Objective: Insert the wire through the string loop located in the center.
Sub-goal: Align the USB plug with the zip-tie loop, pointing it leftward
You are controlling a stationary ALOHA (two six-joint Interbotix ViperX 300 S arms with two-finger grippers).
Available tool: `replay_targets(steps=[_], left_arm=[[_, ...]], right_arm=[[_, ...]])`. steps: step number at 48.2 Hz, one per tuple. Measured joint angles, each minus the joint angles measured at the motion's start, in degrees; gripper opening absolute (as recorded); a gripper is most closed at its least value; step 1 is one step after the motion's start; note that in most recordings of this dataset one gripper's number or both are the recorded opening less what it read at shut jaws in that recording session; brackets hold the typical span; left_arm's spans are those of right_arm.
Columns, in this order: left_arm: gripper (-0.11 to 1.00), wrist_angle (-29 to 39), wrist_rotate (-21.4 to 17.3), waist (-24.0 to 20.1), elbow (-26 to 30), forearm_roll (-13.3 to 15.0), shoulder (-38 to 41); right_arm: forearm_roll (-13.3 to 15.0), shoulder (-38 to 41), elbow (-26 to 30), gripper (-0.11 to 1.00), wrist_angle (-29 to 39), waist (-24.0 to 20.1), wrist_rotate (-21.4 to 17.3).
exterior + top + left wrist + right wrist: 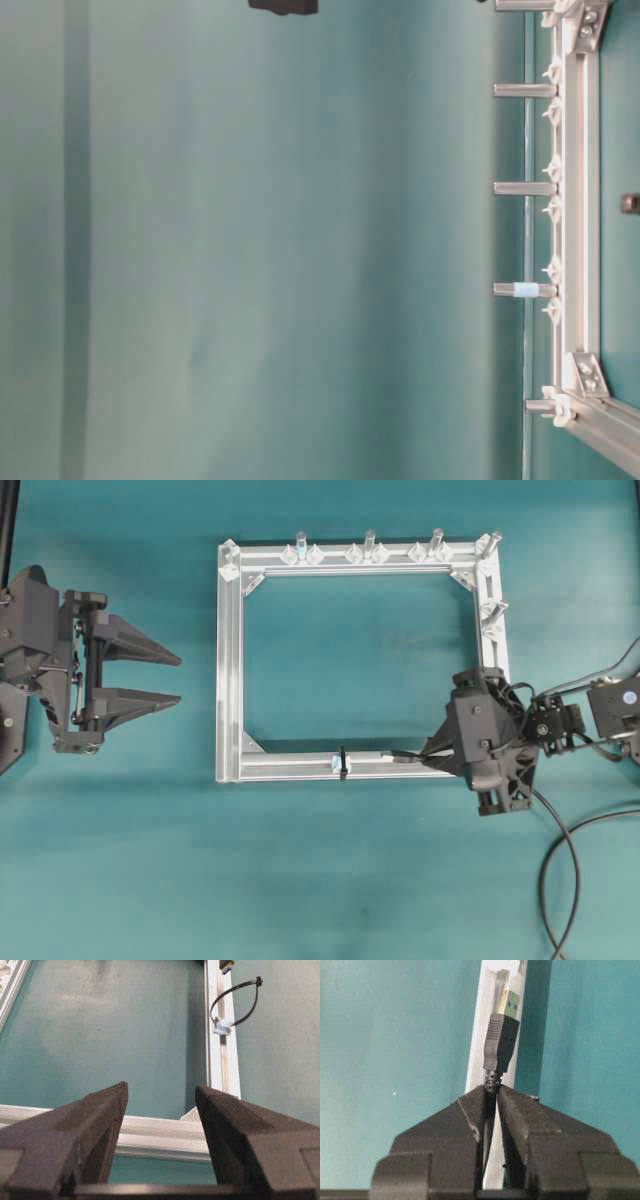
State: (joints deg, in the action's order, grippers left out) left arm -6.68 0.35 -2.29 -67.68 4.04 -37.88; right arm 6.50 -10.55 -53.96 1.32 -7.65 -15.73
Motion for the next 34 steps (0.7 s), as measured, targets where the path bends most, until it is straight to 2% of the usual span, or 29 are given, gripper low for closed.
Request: replay_targets(steps=[34], left_arm=[[0.59, 0.0, 0.0, 0.0, 0.1, 0.0, 0.0]], right_arm=[[0.1, 3.2, 1.1, 0.1, 0.2, 0.1, -0.3]])
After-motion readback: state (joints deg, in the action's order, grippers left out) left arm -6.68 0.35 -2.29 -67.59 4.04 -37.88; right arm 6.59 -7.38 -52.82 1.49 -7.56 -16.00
